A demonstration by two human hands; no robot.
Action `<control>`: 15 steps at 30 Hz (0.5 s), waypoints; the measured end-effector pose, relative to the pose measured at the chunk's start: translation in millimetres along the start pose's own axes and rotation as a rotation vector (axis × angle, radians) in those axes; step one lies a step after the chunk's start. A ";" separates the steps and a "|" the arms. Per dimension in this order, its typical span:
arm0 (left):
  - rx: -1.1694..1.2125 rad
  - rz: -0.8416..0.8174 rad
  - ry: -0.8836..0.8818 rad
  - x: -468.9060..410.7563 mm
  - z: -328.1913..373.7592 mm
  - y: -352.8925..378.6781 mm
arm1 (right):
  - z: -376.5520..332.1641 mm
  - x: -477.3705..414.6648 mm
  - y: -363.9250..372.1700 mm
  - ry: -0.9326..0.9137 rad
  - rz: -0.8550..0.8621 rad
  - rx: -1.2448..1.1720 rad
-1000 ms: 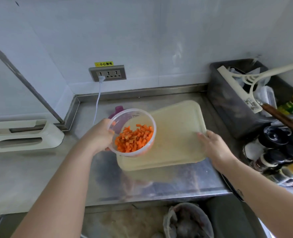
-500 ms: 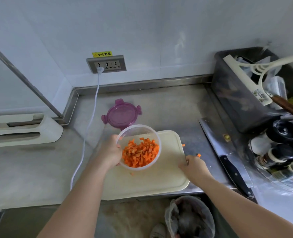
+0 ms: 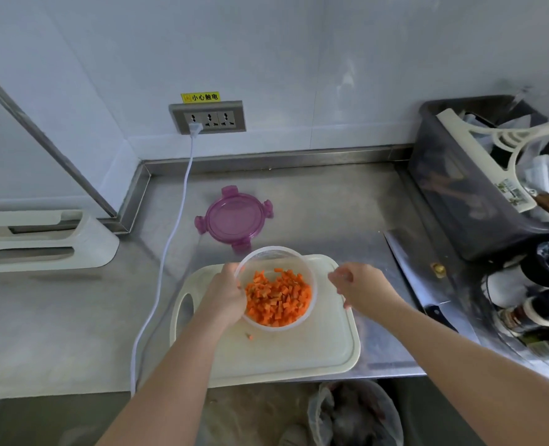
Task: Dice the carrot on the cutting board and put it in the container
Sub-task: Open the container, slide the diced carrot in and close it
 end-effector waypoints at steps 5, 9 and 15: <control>0.132 -0.047 0.081 -16.6 23.1 1.8 | -27.3 -26.8 8.8 0.012 -0.103 -0.026; 0.350 -0.048 0.048 -37.7 32.0 -3.9 | -27.9 -41.0 -6.2 0.055 0.023 -0.086; -0.445 0.228 0.133 -73.7 16.3 -23.7 | -18.9 -52.0 -20.9 0.114 0.101 -0.169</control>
Point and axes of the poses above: each hand's wrist, its own x-axis away from the middle knuckle, its own y-axis out of the palm, z = x × y, the point moved 6 cm from there along -x, towards the middle knuckle, and after that the axes turned 13 degrees about -x, right-handed, at the moved point
